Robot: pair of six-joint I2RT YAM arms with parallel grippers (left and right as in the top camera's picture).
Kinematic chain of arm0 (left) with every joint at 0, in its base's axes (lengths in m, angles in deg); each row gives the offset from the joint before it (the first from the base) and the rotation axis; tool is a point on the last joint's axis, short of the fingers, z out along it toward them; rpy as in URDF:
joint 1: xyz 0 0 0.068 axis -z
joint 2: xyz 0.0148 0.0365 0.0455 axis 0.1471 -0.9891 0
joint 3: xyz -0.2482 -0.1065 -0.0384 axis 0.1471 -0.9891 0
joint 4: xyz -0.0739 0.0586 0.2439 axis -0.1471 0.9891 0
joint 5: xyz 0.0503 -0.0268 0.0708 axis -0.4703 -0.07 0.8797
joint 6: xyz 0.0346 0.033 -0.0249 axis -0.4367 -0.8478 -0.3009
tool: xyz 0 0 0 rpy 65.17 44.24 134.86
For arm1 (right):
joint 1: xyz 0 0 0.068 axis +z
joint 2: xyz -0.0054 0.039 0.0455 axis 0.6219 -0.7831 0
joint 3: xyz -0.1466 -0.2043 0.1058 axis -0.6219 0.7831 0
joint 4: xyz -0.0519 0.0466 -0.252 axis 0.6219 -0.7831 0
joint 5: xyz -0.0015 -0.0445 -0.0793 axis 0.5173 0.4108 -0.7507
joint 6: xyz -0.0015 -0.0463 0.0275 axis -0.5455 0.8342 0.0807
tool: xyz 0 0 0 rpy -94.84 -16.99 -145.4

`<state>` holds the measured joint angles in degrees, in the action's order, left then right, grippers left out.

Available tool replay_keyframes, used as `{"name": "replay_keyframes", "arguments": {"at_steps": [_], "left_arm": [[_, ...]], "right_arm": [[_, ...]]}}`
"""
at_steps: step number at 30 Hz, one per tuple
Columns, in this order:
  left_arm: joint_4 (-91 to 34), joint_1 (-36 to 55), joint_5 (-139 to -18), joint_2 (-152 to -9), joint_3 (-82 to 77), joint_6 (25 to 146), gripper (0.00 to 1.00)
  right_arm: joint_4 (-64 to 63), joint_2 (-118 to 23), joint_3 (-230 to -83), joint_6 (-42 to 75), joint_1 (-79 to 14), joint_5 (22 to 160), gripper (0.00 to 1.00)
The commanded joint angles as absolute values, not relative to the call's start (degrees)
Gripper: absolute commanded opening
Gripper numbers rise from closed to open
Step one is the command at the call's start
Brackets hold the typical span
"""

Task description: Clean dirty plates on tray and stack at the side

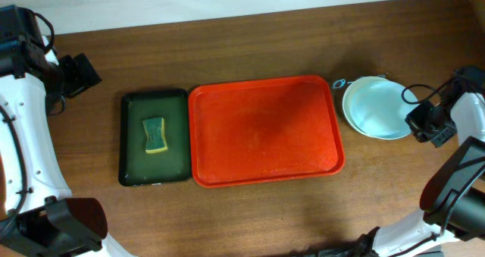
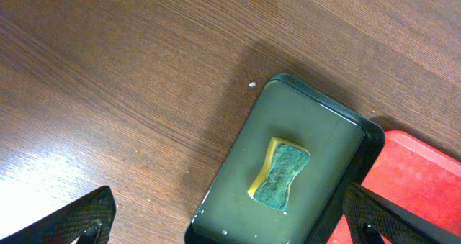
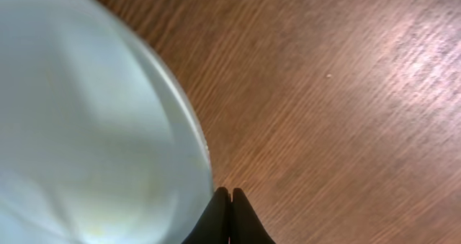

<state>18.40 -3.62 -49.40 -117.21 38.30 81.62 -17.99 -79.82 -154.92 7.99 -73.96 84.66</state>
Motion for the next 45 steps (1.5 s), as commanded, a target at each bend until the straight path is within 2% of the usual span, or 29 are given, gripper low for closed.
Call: {"name": "replay_keyframes", "arguments": {"at_steps": [1,5,6,8,9,10,11,18,36,45], "left_arm": [[18.5,-3.8,-49.4,-117.0,38.5,82.2,0.99],[18.5,-3.8,-49.4,-117.0,38.5,82.2,0.99],[18.5,-3.8,-49.4,-117.0,38.5,82.2,0.99],[18.5,-3.8,-49.4,-117.0,38.5,82.2,0.99],[18.5,-3.8,-49.4,-117.0,38.5,82.2,0.99],[18.5,-3.8,-49.4,-117.0,38.5,82.2,0.99],[18.5,-3.8,-49.4,-117.0,38.5,82.2,0.99],[18.5,-3.8,-49.4,-117.0,38.5,82.2,0.99],[18.5,-3.8,-49.4,-117.0,38.5,82.2,0.99],[18.4,-3.8,-49.4,-117.0,38.5,82.2,0.99]], "right_arm": [[-17.4,-79.1,-154.6,11.4,-71.1,86.8,0.12],[-18.3,-79.0,-155.3,16.0,-68.2,91.6,0.49],[-19.7,-79.0,-155.8,16.3,-67.4,93.9,0.55],[-20.7,-79.0,-155.8,20.5,-65.7,98.4,0.58],[-21.0,-79.0,-155.8,23.2,-64.6,99.5,0.59],[-22.1,-79.0,-155.8,29.1,-61.5,100.3,0.65],[-24.0,-79.0,-155.8,30.1,-58.1,100.3,0.98],[-23.6,-79.0,-155.8,30.1,-52.7,100.3,0.98],[-23.2,-79.0,-155.7,30.1,-52.7,100.3,0.98],[-23.2,-61.9,-155.7,30.1,-51.1,100.3,0.98]]}}
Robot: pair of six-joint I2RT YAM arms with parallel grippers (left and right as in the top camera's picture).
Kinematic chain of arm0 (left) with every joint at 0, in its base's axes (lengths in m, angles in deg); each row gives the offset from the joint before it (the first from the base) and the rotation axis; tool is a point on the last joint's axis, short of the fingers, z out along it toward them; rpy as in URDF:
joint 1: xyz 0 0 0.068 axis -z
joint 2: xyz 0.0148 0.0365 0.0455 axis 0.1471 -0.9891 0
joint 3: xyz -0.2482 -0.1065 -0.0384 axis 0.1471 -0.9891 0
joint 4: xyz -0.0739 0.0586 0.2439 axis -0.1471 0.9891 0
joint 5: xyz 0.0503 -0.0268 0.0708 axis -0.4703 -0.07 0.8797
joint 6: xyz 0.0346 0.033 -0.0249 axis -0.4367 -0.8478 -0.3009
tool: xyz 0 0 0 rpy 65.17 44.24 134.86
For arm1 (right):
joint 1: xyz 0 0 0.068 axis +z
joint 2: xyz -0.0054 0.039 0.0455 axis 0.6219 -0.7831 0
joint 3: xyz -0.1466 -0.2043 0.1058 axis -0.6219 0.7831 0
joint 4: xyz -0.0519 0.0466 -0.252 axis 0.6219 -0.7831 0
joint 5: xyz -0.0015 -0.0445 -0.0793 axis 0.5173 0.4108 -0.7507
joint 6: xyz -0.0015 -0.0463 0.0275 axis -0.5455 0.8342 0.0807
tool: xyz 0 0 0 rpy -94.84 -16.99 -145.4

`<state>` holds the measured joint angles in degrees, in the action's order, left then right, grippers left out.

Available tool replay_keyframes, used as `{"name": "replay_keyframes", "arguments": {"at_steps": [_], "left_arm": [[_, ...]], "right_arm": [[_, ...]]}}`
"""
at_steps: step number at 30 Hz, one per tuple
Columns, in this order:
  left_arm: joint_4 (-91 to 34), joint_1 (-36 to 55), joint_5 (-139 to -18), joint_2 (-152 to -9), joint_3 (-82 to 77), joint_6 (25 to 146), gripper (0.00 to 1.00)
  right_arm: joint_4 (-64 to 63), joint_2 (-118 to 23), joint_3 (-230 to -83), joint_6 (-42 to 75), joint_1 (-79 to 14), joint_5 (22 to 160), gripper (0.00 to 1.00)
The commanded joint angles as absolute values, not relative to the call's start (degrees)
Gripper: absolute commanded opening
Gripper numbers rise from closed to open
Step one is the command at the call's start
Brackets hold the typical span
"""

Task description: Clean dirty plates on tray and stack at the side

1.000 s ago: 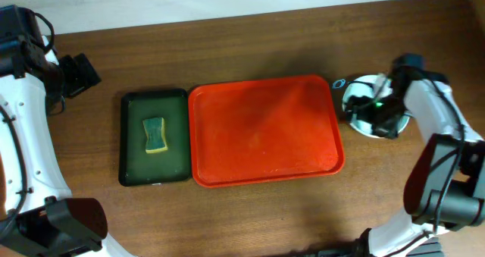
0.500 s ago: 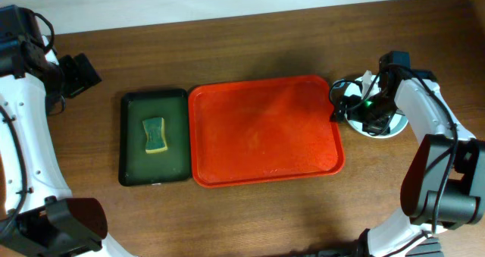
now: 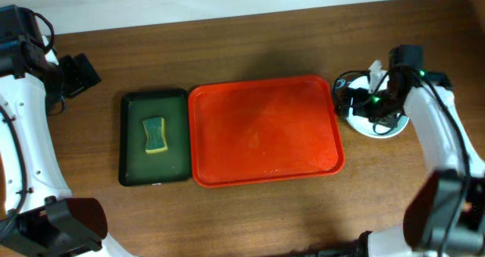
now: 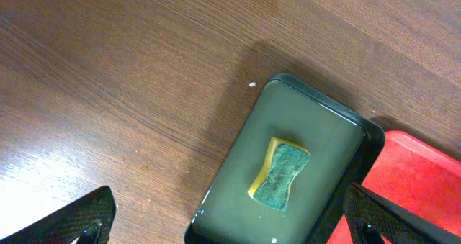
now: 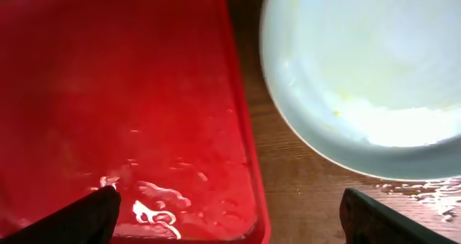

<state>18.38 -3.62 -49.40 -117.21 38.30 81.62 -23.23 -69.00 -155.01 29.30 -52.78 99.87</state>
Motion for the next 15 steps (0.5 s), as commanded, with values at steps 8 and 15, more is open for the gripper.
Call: {"name": "replay_keyframes", "arguments": {"at_steps": [8,15], "left_arm": [[18.5,-3.8,-49.4,-117.0,38.5,82.2,0.99],[18.4,-3.8,-49.4,-117.0,38.5,82.2,0.99]], "right_arm": [[-23.3,-40.8,-155.7,30.1,-42.3,100.3,0.98],[-23.1,-25.0,-155.7,30.1,-31.7,95.4,0.98]]}}
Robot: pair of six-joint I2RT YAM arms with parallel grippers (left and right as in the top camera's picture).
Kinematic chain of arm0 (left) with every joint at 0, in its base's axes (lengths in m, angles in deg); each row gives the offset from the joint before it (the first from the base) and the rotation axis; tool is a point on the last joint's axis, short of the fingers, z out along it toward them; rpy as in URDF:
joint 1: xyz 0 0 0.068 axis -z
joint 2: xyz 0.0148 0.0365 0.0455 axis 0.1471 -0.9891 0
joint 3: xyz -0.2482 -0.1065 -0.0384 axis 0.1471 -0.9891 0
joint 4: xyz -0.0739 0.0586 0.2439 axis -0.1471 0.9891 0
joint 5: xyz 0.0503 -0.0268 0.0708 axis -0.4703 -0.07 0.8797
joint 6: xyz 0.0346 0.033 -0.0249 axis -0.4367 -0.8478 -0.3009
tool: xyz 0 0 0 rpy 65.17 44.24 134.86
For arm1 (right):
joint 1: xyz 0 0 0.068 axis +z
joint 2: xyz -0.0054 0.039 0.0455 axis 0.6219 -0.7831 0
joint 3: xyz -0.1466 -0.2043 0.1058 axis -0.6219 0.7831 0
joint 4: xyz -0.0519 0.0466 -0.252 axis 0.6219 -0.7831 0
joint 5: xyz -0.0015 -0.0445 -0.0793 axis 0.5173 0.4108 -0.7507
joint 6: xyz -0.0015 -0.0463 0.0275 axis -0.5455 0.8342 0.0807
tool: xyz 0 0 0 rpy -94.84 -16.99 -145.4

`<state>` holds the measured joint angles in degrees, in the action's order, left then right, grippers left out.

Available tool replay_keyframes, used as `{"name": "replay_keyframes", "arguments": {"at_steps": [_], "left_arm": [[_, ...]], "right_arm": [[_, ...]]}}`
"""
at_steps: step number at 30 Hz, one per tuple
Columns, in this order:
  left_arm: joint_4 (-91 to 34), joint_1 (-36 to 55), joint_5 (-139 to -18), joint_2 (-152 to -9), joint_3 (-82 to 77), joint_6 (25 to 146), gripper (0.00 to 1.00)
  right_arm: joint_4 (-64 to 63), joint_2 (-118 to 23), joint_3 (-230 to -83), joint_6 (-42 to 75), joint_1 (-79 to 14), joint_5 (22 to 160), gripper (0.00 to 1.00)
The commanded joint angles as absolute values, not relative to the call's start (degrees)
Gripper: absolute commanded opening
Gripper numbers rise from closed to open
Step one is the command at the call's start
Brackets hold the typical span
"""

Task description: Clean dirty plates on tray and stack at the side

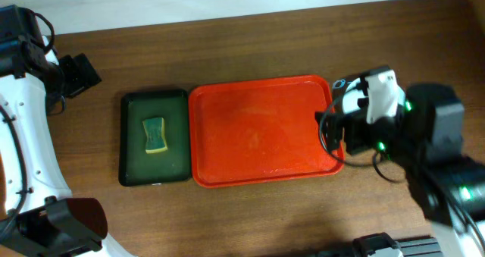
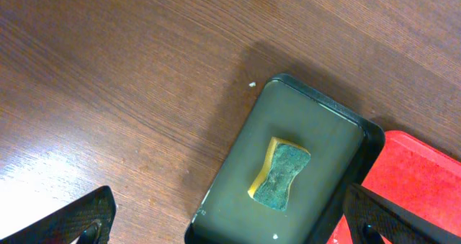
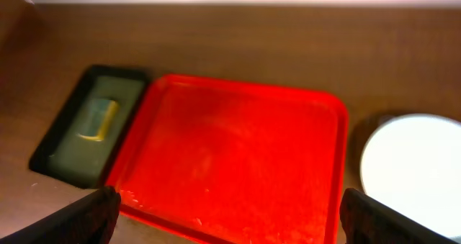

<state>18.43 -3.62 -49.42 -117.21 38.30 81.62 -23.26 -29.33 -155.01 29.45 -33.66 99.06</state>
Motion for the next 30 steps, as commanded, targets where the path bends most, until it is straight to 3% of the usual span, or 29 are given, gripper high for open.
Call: {"name": "replay_keyframes", "arguments": {"at_steps": [1,12,21,30], "left_arm": [[18.5,-3.8,-49.4,-117.0,38.5,82.2,0.99],[18.5,-4.2,-49.4,-117.0,38.5,82.2,0.99],[18.5,-4.2,-49.4,-117.0,38.5,82.2,0.99],[18.5,-4.2,-49.4,-117.0,38.5,82.2,0.99]], "right_arm": [[-23.3,-22.4,-155.7,30.1,-31.7,95.1,0.98],[-19.6,-11.2,-155.4,30.1,-31.8,91.1,0.98],[0.7,5.2,-148.4,34.5,-31.8,90.4,0.98],[21.1,17.9,-128.1,34.8,-31.8,90.4,0.98]]}}
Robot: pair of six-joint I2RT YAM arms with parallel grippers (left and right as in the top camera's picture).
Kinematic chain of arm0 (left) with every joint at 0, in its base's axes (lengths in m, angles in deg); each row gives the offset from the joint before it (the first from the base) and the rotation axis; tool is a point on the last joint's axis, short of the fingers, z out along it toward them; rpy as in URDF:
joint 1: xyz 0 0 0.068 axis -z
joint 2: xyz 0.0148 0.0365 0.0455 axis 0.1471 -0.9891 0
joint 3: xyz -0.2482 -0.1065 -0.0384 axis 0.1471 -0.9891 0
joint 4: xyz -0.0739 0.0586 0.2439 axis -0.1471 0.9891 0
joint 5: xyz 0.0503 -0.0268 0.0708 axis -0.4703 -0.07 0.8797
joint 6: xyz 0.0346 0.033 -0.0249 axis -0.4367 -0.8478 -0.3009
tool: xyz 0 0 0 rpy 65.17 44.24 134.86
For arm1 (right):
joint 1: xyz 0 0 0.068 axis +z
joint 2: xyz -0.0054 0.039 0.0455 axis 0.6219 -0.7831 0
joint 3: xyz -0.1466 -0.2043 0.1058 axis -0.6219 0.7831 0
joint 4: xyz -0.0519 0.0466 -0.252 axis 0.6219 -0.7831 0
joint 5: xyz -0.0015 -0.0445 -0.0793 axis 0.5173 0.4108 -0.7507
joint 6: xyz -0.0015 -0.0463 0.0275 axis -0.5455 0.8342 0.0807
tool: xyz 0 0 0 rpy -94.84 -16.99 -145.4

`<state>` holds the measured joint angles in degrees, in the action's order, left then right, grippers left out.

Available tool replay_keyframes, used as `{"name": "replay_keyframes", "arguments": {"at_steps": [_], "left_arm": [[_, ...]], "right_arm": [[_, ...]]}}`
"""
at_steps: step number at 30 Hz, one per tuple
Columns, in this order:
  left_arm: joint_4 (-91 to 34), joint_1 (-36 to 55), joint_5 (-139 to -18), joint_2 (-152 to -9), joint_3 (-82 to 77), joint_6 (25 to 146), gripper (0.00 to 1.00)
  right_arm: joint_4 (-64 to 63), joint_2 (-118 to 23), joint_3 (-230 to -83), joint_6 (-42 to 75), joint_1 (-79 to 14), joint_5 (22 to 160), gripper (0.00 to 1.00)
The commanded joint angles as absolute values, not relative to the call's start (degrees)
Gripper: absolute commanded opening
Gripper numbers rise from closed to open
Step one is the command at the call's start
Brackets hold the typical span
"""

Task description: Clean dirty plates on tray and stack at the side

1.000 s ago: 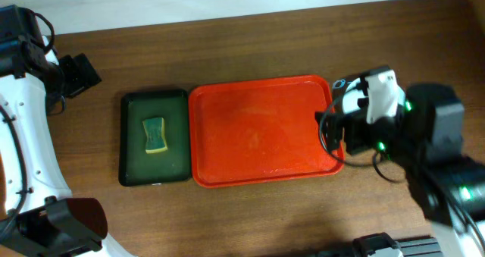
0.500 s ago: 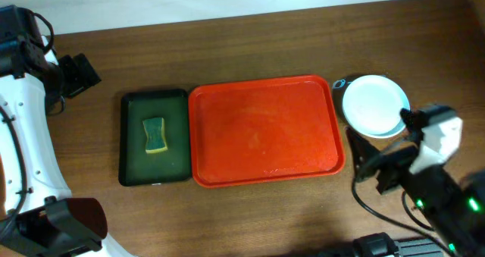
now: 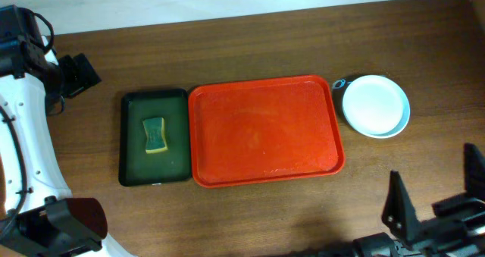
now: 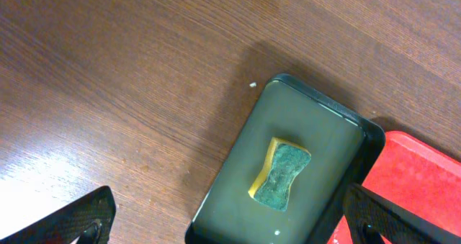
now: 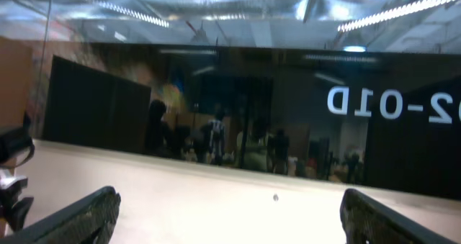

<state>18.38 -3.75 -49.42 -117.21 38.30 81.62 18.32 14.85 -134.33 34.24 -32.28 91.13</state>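
The red tray (image 3: 265, 162) lies mid-table with nothing on it, only wet streaks. To its right, on the wood, sits a white plate with a pale blue rim (image 3: 375, 105); a darker rim peeks out at its upper left. My left gripper (image 4: 230, 226) hangs open, high over the table's left side, above the dark green basin (image 4: 317, 122). The right gripper (image 5: 230, 219) is open and empty, and its camera faces the room instead of the table. One of its fingers (image 3: 396, 205) shows at the front right edge in the overhead view.
The dark green basin (image 3: 132, 136) touches the tray's left edge. It holds water and a yellow-and-green sponge (image 3: 155, 135). The left arm (image 3: 23, 113) runs along the table's left edge. Bare wood lies in front of and behind the tray.
My right arm was over the tray's right edge, looking down at the tray and plate. It is now at the front right corner, camera facing the room, still open. The left arm stayed put.
My right gripper was first shut beside the plate's rim, right of the tray. It then stood open above the plate and tray edge, then higher over the tray, and is now withdrawn to the front right. The plate remains beside the empty tray.
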Motion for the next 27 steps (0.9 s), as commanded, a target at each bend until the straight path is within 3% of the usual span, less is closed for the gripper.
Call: {"name": "replay_keyframes", "arguments": {"at_steps": [1,5,9,20,27], "left_arm": [[18.5,-4.2,-49.4,-117.0,38.5,82.2,0.99],[18.5,-4.2,-49.4,-117.0,38.5,82.2,0.99],[18.5,-4.2,-49.4,-117.0,38.5,82.2,0.99],[18.5,-4.2,-49.4,-117.0,38.5,82.2,0.99],[18.5,-4.2,-49.4,-117.0,38.5,82.2,0.99]], "right_arm": [[24.2,19.2,-124.7,34.8,-31.8,90.4,0.98],[41.5,23.4,-109.4,34.8,-31.8,90.3,0.98],[49.6,23.4,-99.3,34.8,-31.8,88.6,0.98],[49.6,23.4,-83.0,34.4,-36.0,86.8,0.98],[30.3,23.4,-83.1,34.4,-35.9,86.8,0.98]]}}
